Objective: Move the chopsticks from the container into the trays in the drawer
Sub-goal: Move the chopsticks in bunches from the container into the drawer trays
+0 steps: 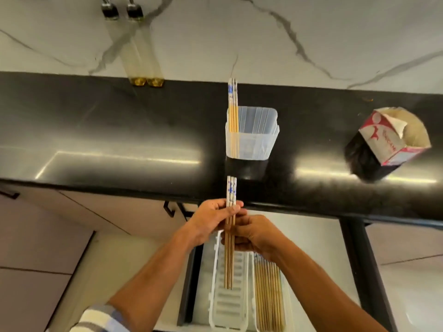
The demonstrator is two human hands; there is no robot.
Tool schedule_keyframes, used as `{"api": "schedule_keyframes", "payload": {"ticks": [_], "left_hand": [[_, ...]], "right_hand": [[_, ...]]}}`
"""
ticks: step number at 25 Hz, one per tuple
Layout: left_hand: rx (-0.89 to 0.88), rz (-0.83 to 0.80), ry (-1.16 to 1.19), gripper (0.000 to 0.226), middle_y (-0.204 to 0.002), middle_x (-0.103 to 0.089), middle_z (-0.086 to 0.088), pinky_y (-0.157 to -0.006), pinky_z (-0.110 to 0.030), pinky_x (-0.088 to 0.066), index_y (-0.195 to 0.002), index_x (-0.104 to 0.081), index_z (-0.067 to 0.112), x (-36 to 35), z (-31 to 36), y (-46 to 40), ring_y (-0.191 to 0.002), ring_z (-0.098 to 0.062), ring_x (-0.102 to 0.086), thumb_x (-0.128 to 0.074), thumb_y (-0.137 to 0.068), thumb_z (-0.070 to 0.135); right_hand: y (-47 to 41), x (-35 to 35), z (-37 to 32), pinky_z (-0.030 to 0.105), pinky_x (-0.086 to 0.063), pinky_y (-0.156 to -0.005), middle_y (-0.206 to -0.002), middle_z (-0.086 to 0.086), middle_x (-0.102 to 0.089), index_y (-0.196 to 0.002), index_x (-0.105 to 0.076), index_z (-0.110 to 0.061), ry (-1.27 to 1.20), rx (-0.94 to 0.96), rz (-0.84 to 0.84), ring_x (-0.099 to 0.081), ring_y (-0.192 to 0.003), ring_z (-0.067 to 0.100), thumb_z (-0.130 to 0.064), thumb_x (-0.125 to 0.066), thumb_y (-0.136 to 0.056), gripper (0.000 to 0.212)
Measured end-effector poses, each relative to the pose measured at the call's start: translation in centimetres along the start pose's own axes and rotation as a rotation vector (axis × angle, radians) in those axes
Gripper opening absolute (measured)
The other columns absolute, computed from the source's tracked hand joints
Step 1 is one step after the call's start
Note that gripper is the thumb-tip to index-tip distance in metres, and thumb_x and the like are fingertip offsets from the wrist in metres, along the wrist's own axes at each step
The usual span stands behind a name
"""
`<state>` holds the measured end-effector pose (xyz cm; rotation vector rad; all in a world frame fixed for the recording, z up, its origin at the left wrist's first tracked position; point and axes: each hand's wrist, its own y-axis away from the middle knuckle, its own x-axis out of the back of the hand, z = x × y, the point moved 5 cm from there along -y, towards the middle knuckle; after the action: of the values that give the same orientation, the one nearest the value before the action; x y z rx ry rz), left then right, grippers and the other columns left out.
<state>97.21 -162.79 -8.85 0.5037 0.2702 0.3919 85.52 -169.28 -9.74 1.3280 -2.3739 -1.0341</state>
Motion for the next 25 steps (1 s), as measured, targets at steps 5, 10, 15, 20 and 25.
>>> {"api": "schedule_keyframes", "payload": {"ticks": [5,10,15,20,25], "left_hand": [[0.195,0.049,0.11,0.028,-0.109,-0.077,-0.013,-0.097,-0.042,-0.056,-0.121,-0.067,0.006,0.6,-9.0,-1.1,-0.104,-0.027,-0.074,-0.062,-0.097,0.019],[0.303,0.289,0.15,0.027,-0.109,-0.076,-0.013,-0.095,-0.038,-0.058,-0.121,-0.067,0.005,2.4,-13.4,-2.0,-0.102,-0.025,-0.073,-0.063,-0.097,0.019],[0.254,0.404,0.125,0.019,-0.105,-0.076,-0.017,-0.092,-0.038,-0.06,-0.107,-0.071,0.007,4.2,-13.7,-2.6,-0.101,-0.028,-0.073,-0.063,-0.097,0.021],[0.269,0.471,0.119,0.008,-0.103,-0.075,-0.015,-0.092,-0.038,-0.06,-0.098,-0.07,0.012,5.1,-14.2,-2.9,-0.094,-0.023,-0.071,-0.064,-0.096,0.015],[0.28,0.492,0.006,0.01,-0.091,-0.074,-0.009,-0.093,-0.042,-0.059,-0.097,-0.072,0.018,5.2,-14.7,-3.7,-0.085,-0.019,-0.068,-0.066,-0.091,0.011]], "right_hand": [[-1.3,-0.6,8.9,0.033,-0.062,-0.07,-0.095,0.017,-0.077,-0.1,-0.072,0.0,-0.021,-0.173,0.06,-0.076,-0.086,0.028,-0.006,-0.068,-0.09,0.012],[-4.6,-0.9,15.5,0.046,-0.063,-0.075,-0.091,0.021,-0.076,-0.094,-0.071,0.004,-0.048,-0.305,0.292,-0.075,-0.078,0.029,-0.001,-0.075,-0.083,0.013],[-8.1,-2.3,16.0,0.045,-0.063,-0.074,-0.092,0.017,-0.074,-0.087,-0.07,-0.005,-0.049,-0.353,0.383,-0.074,-0.087,0.031,0.0,-0.072,-0.083,0.006],[-10.1,-2.6,17.6,0.046,-0.063,-0.072,-0.09,0.013,-0.072,-0.087,-0.066,-0.006,0.047,-0.427,0.452,-0.072,-0.082,0.027,-0.003,-0.068,-0.086,0.004],[-10.4,-2.7,17.2,0.045,-0.062,-0.079,-0.092,0.014,-0.071,-0.083,-0.063,-0.008,0.098,-0.434,0.489,-0.071,-0.087,0.028,-0.009,-0.064,-0.091,0.008]]}}
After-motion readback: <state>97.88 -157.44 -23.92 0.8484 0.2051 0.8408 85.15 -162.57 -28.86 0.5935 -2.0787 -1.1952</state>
